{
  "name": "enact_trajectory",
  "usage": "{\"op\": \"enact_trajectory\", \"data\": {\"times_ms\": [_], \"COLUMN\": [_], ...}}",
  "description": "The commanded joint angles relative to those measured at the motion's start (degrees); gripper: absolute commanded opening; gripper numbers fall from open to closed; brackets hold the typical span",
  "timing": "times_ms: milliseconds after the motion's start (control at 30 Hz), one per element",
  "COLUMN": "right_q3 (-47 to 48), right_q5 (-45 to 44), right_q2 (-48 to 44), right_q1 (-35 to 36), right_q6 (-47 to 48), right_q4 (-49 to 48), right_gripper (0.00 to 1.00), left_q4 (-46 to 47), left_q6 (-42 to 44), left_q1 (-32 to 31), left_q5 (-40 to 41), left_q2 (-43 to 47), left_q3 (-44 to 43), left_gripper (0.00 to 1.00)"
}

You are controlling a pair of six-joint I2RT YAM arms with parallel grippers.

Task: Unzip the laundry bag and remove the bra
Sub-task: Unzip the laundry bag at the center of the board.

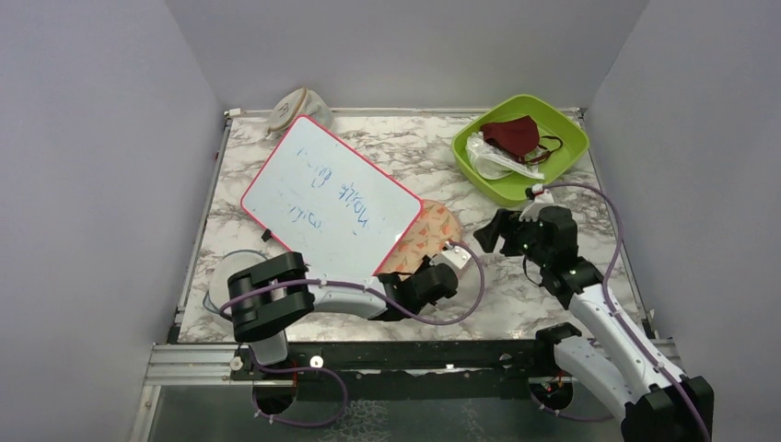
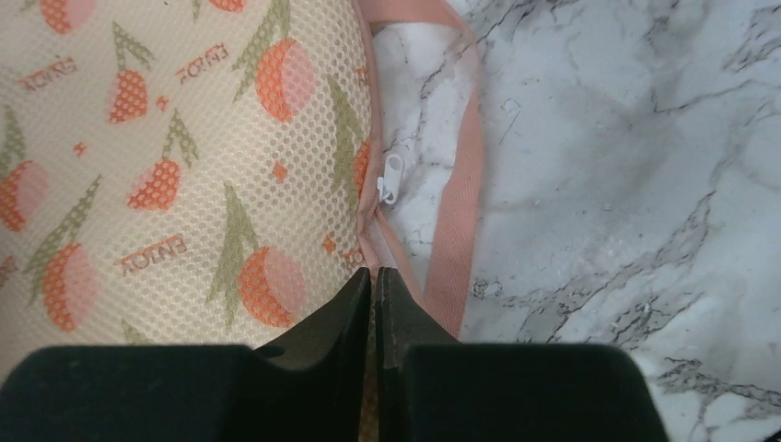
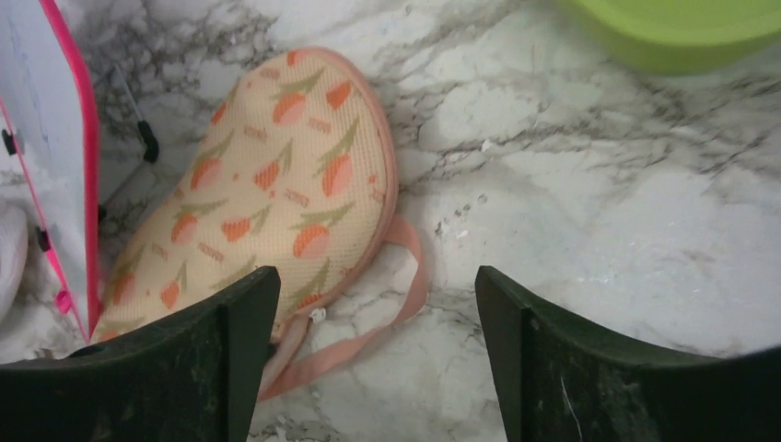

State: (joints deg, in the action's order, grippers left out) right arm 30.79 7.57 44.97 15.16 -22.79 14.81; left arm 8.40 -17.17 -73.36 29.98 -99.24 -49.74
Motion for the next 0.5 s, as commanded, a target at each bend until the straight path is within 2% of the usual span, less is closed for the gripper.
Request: {"op": "enact_trajectory", "data": {"times_ms": [0, 100, 167, 233, 467], "right_q3": [-5.4, -8.2, -8.7, -9.6, -8.9], "right_q5": [13.1, 27.4, 33.1, 35.8, 38.7], "right_q2": [3.3, 7.8, 10.6, 12.4, 23.6], "right_q1": [-0.1, -0.1, -0.1, -0.2, -0.1], "right_q6": [-1.9, -1.7, -1.3, -1.3, 0.0], "right_q4": [-10.4, -19.3, -22.0, -24.8, -27.7], "right_gripper": [0.73, 0.71, 0.6, 0.54, 0.49], "left_q4": [3.1, 4.1, 4.5, 4.6, 5.6], "left_q6": [-2.1, -2.6, -2.8, -2.6, -2.1], "left_q1": [1.7, 3.0, 3.7, 4.3, 5.3], "left_q5": [-4.0, -6.6, -7.9, -8.5, -10.3], "left_q2": [6.4, 8.4, 9.2, 9.7, 11.1], "left_q3": [2.4, 3.6, 3.9, 4.1, 5.3], "left_gripper": [0.0, 0.0, 0.0, 0.0, 0.0]}}
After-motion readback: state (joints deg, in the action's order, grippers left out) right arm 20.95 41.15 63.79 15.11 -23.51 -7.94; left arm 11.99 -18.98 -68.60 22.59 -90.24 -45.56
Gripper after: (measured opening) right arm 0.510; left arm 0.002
